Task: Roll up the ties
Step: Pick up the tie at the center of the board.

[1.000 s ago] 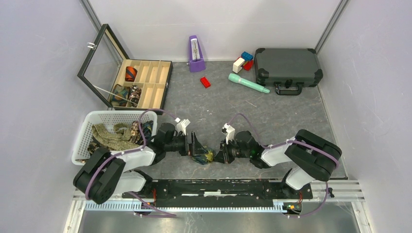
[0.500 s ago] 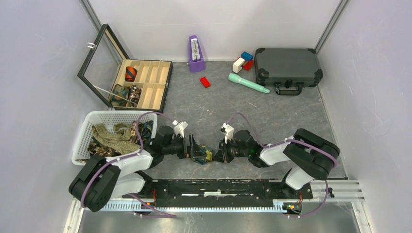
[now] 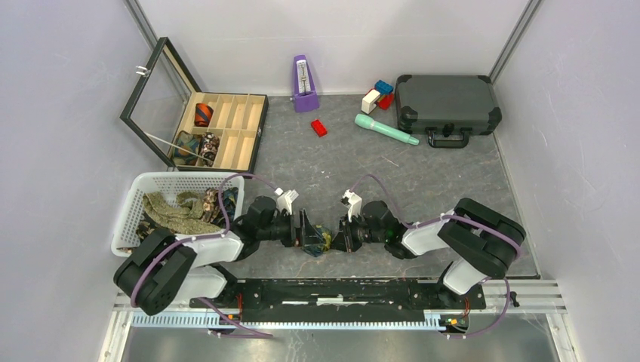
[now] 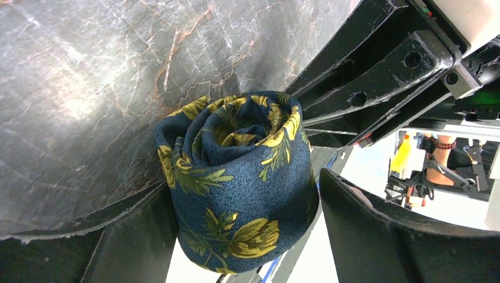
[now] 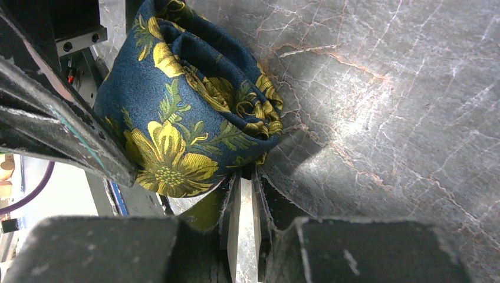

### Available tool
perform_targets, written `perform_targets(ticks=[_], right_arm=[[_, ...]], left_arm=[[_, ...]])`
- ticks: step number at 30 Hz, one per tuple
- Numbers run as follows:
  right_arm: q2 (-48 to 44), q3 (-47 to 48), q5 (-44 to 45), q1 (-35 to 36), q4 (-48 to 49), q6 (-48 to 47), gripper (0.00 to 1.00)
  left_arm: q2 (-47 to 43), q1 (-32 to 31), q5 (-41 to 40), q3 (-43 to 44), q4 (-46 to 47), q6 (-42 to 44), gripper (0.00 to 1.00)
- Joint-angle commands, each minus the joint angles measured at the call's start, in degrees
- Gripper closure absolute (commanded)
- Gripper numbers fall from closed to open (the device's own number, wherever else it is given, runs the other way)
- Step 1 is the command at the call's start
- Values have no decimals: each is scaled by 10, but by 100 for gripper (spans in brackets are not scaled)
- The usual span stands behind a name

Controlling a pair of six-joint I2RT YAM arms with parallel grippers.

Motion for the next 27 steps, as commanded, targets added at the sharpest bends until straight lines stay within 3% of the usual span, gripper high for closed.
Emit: perform_targets(ticks=[1, 12, 21, 27], right_arm=[[10, 19, -1, 2, -1, -14, 82], [10, 21, 0, 3, 1, -15, 82], [0, 15, -1, 3, -5, -19, 83], [-43, 15, 17, 1, -54, -39, 82]], left_arm=[[40, -23, -28, 2, -4, -26, 10], [76, -59, -56, 13, 18, -44, 18], [96, -66, -80, 14, 43, -50, 41], [66, -66, -103, 27, -11, -28, 58]])
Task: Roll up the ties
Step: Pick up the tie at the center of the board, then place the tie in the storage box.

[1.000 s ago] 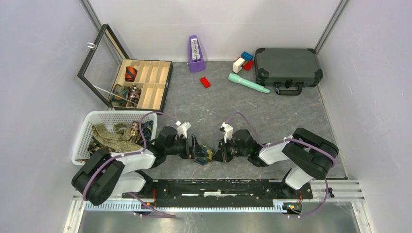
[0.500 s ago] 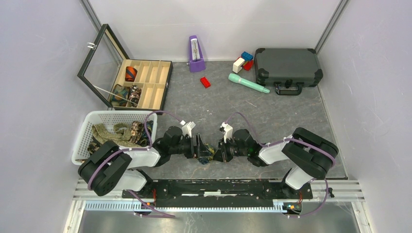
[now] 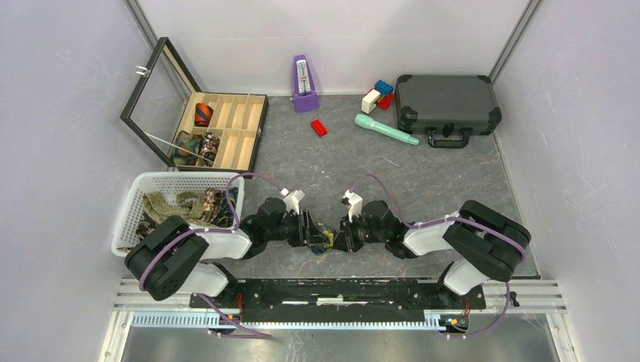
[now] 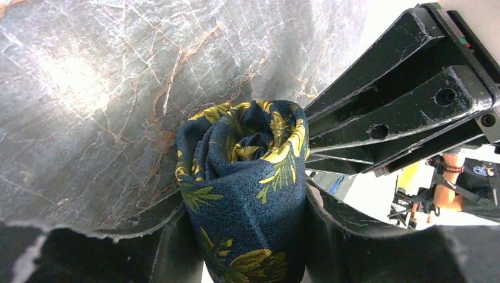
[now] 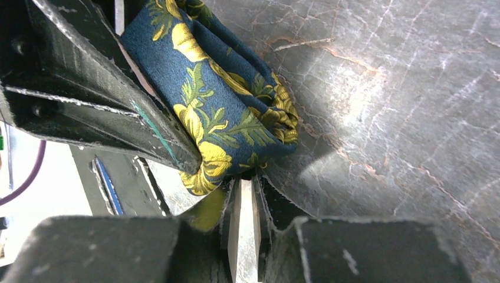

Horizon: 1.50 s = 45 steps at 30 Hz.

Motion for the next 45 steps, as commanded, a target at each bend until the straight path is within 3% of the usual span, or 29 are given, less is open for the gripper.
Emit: perform_targets(ticks=[1, 8, 15, 23, 26, 31, 40, 45], right_arm=[[-43, 14, 23, 1, -45, -34, 81], [-140, 16, 75, -11, -161, -77, 74], [-230, 12, 139, -24, -257, -98, 72], [-279, 5, 157, -35, -287, -99, 72], [-281, 5, 156, -37, -288, -97, 72], [-281, 1, 153, -38, -283, -92, 72], [-274, -11, 139, -38, -262, -82, 73], [-276, -17, 139, -38, -261, -81, 73]], left_arm=[[-16, -12, -37, 10, -81, 17, 60], [-89, -12, -81, 58, -202, 53, 70], [-130, 1, -151, 197, -388, 118, 74], [-71, 106, -208, 423, -548, 209, 77], [-30, 158, -233, 491, -576, 215, 84], [38, 220, -321, 585, -604, 187, 98], [172, 306, -410, 706, -624, 62, 98], [223, 338, -448, 725, -615, -15, 98]])
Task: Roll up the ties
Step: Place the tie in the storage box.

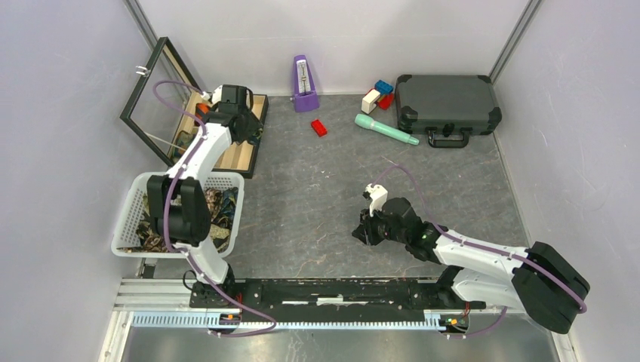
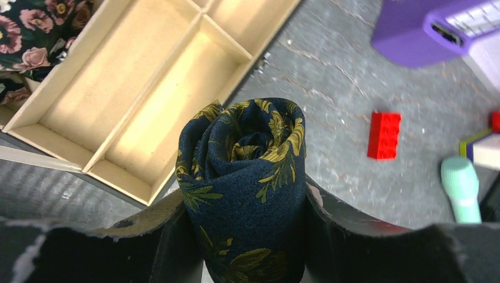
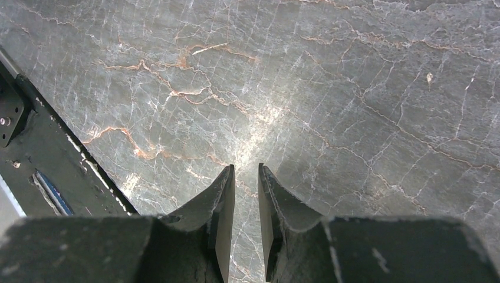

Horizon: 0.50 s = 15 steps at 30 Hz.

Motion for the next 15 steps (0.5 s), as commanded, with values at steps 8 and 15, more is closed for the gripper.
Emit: perform_targets(ticks=[8, 15], right_arm=[[1, -11, -13, -2, 25, 1, 74], [10, -11, -20, -2, 29, -2, 74]], left_arm=[[46, 55, -113, 12, 73, -134, 98], [50, 74, -150, -4, 117, -136, 98]])
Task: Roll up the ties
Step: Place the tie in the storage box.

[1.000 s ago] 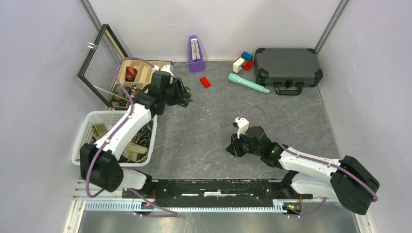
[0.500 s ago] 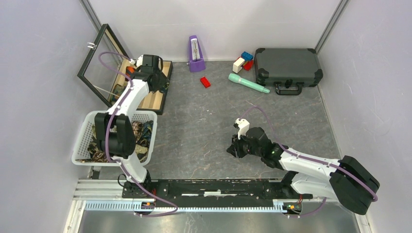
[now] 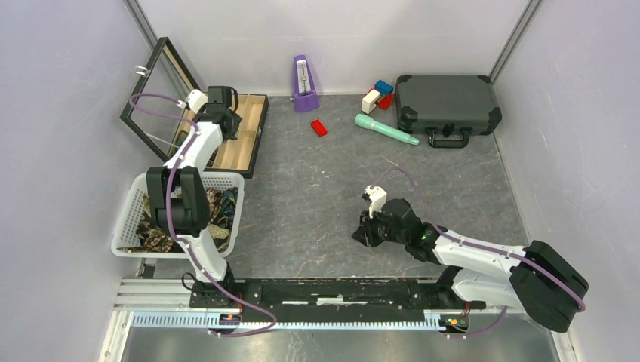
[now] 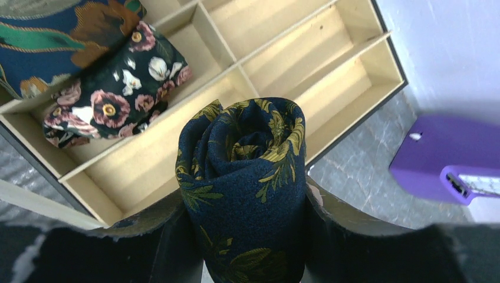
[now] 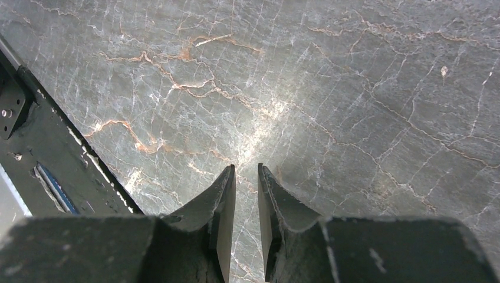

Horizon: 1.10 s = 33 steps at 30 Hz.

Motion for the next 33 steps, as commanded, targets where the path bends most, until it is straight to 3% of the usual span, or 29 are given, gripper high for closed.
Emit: perform_targets(ticks=[1, 16, 33], right_arm=[[7, -3, -9, -2, 21, -4, 74], [9, -10, -13, -1, 26, -4, 74], [8, -11, -16, -2, 26, -4, 75]], left_arm=[[-2, 9, -49, -6, 61, -30, 98], [81, 13, -58, -30, 76, -47, 98], [130, 39, -44, -34, -55, -141, 98]])
